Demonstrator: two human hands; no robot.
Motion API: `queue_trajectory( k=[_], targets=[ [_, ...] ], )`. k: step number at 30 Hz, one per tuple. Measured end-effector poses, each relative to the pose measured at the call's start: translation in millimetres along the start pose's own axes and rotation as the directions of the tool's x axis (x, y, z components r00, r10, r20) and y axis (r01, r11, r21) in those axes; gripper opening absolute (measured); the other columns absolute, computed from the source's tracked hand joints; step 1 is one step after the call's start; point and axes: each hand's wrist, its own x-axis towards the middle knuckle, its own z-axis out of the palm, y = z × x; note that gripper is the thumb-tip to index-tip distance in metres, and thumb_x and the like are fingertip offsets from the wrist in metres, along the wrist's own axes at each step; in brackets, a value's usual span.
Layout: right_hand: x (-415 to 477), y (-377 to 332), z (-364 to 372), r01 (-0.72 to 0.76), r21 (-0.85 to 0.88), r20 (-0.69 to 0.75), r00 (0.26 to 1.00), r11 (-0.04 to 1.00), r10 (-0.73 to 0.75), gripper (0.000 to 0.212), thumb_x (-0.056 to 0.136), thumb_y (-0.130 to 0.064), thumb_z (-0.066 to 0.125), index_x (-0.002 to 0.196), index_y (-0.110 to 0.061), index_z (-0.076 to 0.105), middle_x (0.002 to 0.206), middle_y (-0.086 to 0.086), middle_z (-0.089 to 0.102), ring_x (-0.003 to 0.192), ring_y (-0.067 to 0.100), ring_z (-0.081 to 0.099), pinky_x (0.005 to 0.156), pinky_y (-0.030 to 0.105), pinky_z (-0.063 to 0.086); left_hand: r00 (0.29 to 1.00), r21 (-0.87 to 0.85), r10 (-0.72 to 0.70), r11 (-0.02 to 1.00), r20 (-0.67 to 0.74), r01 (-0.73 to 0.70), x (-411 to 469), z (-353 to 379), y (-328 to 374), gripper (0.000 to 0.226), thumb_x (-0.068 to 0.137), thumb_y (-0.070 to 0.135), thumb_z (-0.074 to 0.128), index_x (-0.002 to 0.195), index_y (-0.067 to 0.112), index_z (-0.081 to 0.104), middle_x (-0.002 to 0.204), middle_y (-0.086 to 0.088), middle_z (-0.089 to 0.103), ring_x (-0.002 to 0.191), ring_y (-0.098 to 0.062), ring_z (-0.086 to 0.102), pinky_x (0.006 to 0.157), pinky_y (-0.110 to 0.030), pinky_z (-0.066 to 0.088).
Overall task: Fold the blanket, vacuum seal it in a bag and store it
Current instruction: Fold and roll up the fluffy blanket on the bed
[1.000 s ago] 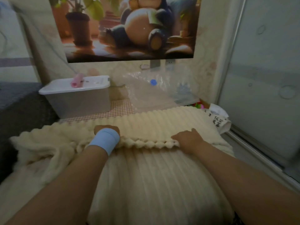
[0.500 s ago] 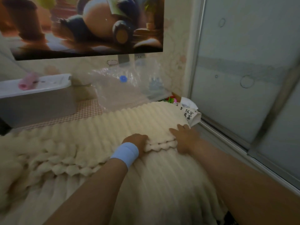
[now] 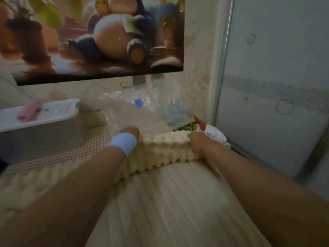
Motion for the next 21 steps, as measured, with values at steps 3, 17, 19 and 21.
queue_trajectory(
  k=[3,17,19,21],
  targets=[
    [42,-12,-87,0.231,0.303,-0.487,0.871,0.925,-0.058,0.034,0.101,-0.014,0.045,0.132,-0.014,0.059,0.149,0.013,0.045,0.135,0.032,0.044,0.105,0.031,0.034,0.881,-0.132,-0.092,0.991,-0.463,0.033,26,-102,-18,0.029,0.094,0.013,0.049,0.116,0.003,0.065,0.122,-0.021,0.061,0.112,-0.040,0.057,0.095,-0.046,0.047],
    [14,13,20,0.087,0.116,-0.308,0.950,0.989,-0.048,0.034,0.092,-0.014,0.056,0.126,-0.021,0.060,0.134,0.007,0.054,0.122,0.031,0.054,0.103,0.041,0.042,0.963,0.169,0.252,0.949,0.090,-0.264,-49,-25,-2,0.049,0.090,0.022,0.059,0.138,0.021,0.050,0.145,-0.007,0.045,0.132,-0.028,0.043,0.109,-0.033,0.031],
    [-6,20,49,0.057,0.078,-0.254,0.966,0.995,-0.035,0.039,0.092,-0.013,0.054,0.129,-0.023,0.058,0.131,0.007,0.057,0.117,0.029,0.057,0.101,0.040,0.043,0.942,0.156,0.267,0.941,0.203,-0.300,-63,3,-3,0.054,0.093,0.021,0.055,0.145,0.023,0.040,0.153,-0.006,0.034,0.139,-0.026,0.034,0.113,-0.033,0.025],
    [-27,24,64,0.052,0.001,-0.234,0.971,0.999,-0.050,0.039,0.092,-0.015,0.050,0.129,-0.024,0.058,0.126,0.007,0.059,0.112,0.029,0.059,0.097,0.039,0.045,0.908,0.131,0.291,0.930,0.302,-0.342,-70,22,0,0.054,0.094,0.018,0.051,0.146,0.024,0.038,0.154,-0.004,0.032,0.140,-0.025,0.034,0.114,-0.035,0.027]
  ],
)
